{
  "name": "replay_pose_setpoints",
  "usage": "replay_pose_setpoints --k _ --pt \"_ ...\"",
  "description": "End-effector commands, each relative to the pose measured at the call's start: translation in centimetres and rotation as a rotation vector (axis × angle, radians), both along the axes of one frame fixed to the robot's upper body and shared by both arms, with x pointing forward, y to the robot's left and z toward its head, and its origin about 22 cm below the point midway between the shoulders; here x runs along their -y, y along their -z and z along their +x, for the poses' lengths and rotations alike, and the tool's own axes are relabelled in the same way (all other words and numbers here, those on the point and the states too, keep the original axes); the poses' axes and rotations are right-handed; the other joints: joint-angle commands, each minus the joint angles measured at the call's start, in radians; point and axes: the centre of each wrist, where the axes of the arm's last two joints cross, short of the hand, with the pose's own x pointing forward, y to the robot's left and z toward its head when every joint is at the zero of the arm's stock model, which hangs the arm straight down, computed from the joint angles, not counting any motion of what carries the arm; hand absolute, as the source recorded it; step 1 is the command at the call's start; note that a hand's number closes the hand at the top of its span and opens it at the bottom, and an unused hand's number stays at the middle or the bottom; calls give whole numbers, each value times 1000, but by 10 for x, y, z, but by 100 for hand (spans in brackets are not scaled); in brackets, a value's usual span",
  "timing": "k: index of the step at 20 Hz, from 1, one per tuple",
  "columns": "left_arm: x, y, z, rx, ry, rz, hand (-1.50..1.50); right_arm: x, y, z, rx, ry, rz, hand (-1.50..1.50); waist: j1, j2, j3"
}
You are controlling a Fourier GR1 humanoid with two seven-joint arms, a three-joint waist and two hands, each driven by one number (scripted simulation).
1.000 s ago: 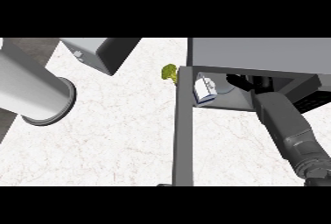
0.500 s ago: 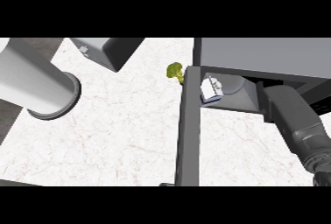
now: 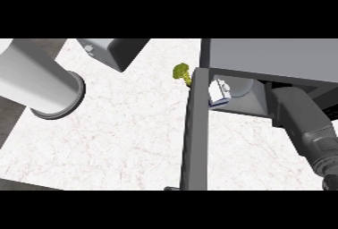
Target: Pick up the milk, place it into the microwave and close the microwave
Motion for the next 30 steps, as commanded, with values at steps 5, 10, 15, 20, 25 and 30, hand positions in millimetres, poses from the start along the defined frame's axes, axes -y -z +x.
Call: replay_pose_setpoints --k 5,10,15,20,25,30 --pt "0 1 9 2 24 1 -150 29 -22 4 37 34 -51 150 22 30 8" --pt "-5 2 12 -3 10 21 -150 34 -34 8 42 48 -53 150 33 31 5" --pt "-7 -1 14 -20 6 66 -150 40 -39 8 53 46 -55 150 33 37 6" --pt "-8 -6 18 11 -2 78 -150 45 -44 9 52 61 -54 150 49 44 8" --pt "-7 -7 23 5 15 93 -150 9 -52 22 126 -29 50 -150 53 40 12" --pt "-4 -8 31 -5 36 110 -150 -10 -42 22 -4 -131 -45 -150 74 37 5"
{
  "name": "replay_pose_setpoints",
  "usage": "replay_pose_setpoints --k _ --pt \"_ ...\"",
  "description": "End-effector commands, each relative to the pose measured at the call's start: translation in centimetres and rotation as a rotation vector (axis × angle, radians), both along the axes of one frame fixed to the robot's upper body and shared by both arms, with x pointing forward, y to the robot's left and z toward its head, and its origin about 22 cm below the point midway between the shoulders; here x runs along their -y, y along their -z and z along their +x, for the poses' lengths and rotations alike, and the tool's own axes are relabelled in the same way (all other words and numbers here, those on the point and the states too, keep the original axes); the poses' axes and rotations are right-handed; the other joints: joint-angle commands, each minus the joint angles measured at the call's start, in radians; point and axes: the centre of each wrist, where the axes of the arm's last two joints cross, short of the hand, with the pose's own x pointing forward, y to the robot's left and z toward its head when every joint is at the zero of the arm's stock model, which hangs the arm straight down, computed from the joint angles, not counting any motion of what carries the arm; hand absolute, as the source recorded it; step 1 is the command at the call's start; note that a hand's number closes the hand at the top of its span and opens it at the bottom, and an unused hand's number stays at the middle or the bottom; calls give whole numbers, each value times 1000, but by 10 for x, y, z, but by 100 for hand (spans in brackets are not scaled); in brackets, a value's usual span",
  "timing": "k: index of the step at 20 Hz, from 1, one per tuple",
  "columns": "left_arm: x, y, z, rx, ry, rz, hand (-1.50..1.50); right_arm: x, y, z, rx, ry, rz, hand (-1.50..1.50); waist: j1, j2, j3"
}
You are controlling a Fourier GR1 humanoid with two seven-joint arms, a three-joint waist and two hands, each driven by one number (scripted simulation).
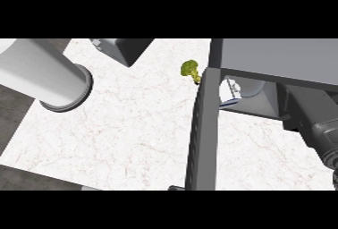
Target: Pick up the milk, place it into the microwave and close the microwave
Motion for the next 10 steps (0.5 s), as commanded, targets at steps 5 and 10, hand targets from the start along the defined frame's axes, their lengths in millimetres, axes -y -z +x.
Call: replay_pose_setpoints --k 5,10 --pt "5 2 13 -7 27 6 -150 -53 -27 20 -61 -50 -100 -150 21 -17 -21" --pt "4 12 17 -36 42 -7 -150 -79 -28 22 -35 -27 -64 -150 28 -19 -21"
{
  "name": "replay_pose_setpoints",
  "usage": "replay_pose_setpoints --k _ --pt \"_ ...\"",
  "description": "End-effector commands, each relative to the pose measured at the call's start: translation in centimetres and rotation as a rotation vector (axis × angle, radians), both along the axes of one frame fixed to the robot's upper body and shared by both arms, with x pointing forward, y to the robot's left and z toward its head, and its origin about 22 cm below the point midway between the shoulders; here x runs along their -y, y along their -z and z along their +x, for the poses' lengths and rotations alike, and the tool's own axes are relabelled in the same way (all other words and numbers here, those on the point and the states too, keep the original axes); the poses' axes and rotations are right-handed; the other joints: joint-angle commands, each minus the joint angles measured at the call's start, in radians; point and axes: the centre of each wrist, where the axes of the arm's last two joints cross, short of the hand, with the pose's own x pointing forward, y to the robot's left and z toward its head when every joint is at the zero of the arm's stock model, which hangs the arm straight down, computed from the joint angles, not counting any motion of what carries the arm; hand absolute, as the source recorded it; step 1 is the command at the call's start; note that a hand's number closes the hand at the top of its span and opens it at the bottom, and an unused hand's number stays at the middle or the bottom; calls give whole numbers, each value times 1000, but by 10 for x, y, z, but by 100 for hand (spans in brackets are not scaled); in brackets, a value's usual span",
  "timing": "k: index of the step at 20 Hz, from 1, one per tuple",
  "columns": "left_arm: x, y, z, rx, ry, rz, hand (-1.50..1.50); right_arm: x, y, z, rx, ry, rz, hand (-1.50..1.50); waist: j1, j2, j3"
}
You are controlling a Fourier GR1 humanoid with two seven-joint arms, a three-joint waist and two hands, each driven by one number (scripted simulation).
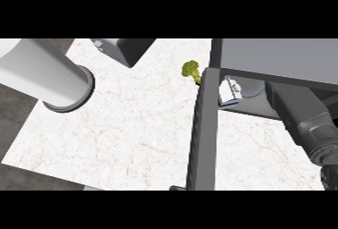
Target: Pick up the milk, place it into the microwave and close the microwave
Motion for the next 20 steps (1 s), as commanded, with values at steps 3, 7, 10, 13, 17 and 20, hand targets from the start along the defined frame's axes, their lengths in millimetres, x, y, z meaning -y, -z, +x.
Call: replay_pose_setpoints --k 3,7,10,13,17,20 --pt "2 4 6 -21 20 18 -150 -57 -38 20 58 -52 -29 -150 17 -19 -35" --pt "2 8 6 -31 14 11 -150 -52 -46 22 95 -33 7 -150 1 -26 -35" --pt "5 19 8 -62 21 -7 -150 -53 -35 19 120 1 9 -150 -27 -29 -35" --pt "7 27 6 -81 38 2 -150 -57 -35 19 131 46 35 -150 -40 -36 -36" --pt "18 34 3 -94 44 -13 -150 -31 -25 14 107 4 -16 -150 -65 -41 -34" --pt "19 43 -1 -104 42 -2 -150 -30 -14 10 72 -15 -16 -150 -77 -45 -35"
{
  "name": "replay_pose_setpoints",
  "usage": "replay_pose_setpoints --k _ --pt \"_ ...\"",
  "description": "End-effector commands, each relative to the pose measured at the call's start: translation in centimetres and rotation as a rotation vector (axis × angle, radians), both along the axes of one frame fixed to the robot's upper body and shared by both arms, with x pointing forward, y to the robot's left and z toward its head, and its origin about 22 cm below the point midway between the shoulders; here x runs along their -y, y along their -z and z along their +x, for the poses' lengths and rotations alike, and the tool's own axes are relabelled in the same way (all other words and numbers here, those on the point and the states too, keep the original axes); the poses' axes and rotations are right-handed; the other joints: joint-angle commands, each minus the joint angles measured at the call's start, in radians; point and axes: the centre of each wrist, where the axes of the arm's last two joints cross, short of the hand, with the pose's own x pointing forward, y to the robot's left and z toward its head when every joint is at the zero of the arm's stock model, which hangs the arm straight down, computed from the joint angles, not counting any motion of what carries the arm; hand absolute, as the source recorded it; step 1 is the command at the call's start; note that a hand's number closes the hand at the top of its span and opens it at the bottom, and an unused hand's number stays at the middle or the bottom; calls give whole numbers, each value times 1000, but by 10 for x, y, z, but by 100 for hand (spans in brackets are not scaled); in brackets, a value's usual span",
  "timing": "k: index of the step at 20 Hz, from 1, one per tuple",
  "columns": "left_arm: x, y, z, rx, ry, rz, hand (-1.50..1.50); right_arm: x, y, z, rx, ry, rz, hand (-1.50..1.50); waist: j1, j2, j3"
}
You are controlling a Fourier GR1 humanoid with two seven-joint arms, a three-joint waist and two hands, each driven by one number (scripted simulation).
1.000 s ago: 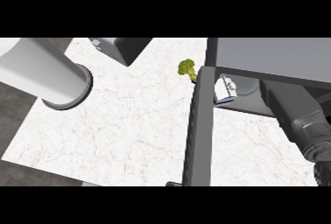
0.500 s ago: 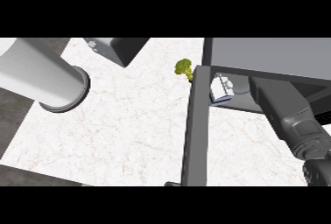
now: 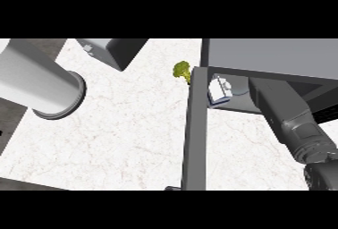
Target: Pick up the milk, place it into the microwave and close the microwave
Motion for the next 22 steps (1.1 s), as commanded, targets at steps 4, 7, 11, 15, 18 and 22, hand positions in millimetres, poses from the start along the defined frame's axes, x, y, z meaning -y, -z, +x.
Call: replay_pose_setpoints --k 4,7,11,15,18,22 --pt "13 20 0 -9 65 -8 -150 28 -7 0 -20 -82 27 -150 -57 -43 -26" --pt "26 34 -13 -18 126 -24 -150 24 4 -4 -9 -155 132 -150 -63 -53 -25" --pt "42 42 -1 -36 205 -18 -150 34 15 -10 -31 -291 246 -150 -97 -60 -26" --pt "45 55 -4 -88 301 14 -150 13 43 -23 -42 -354 391 -150 -115 -72 -27" --pt "53 51 9 -91 304 55 -150 -4 91 -52 -57 -394 482 -150 -132 -76 -27" --pt "69 58 16 -89 320 83 -150 -3 119 -74 -83 -462 530 -150 -146 -85 -28"
